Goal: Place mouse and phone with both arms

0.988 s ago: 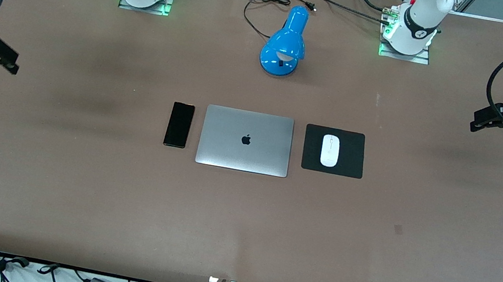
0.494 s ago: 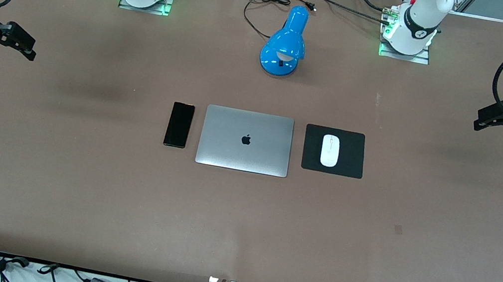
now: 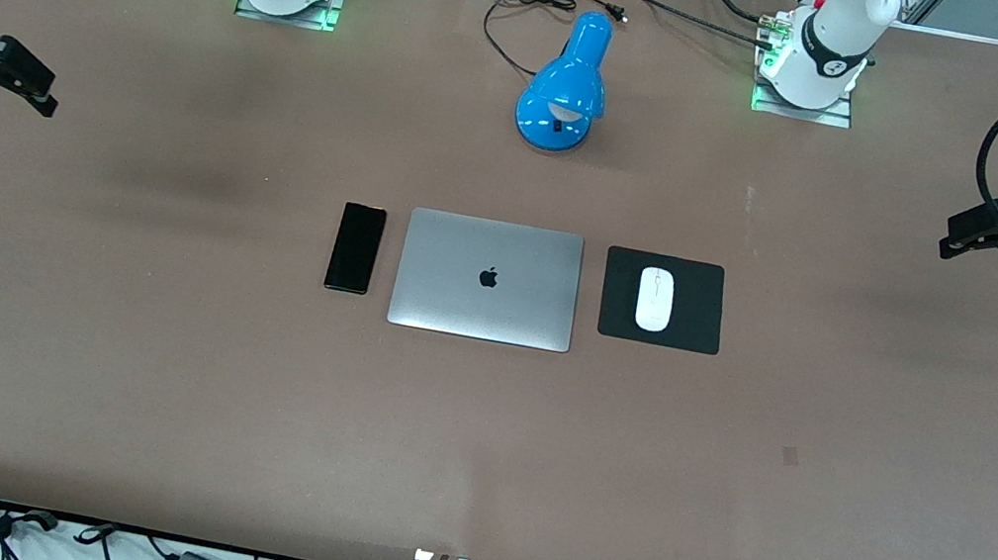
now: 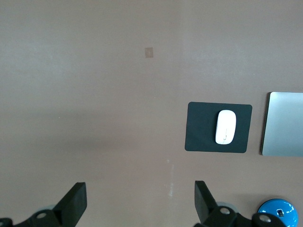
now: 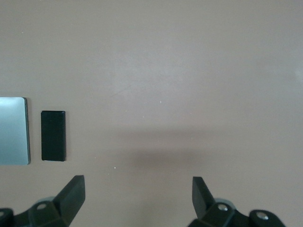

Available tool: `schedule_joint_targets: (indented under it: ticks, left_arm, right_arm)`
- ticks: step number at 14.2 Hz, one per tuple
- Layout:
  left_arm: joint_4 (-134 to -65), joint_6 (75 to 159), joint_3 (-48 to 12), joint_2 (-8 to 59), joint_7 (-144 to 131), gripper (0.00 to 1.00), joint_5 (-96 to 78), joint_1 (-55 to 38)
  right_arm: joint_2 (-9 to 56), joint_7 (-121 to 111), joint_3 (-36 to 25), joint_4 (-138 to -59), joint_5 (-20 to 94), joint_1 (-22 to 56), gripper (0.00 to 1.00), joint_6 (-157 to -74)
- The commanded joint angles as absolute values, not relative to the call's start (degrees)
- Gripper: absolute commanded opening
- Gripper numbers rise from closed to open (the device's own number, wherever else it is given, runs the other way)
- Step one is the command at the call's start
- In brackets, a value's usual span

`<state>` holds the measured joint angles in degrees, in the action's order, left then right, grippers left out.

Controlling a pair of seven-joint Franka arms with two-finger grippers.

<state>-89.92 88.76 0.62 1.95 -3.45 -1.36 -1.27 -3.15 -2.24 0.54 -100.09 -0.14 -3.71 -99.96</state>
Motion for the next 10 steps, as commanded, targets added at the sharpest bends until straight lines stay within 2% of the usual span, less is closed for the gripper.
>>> schedule_joint_targets:
  ticks: [1,10]
  left_arm:
    - [-88.86,87.54,0.79,1.84,-2.99,1.0,-2.2,-1.58]
    - [-88.86,87.54,0.79,1.76,-3.25,1.0,-2.37,-1.67]
  right_arm:
    - [-3.87,-2.37,0.79,-99.67,0.88,-3.96,1.0,-97.65]
    - [-3.6,-2.02,-1.14,-99.67,1.32,-1.41,1.0,-97.47]
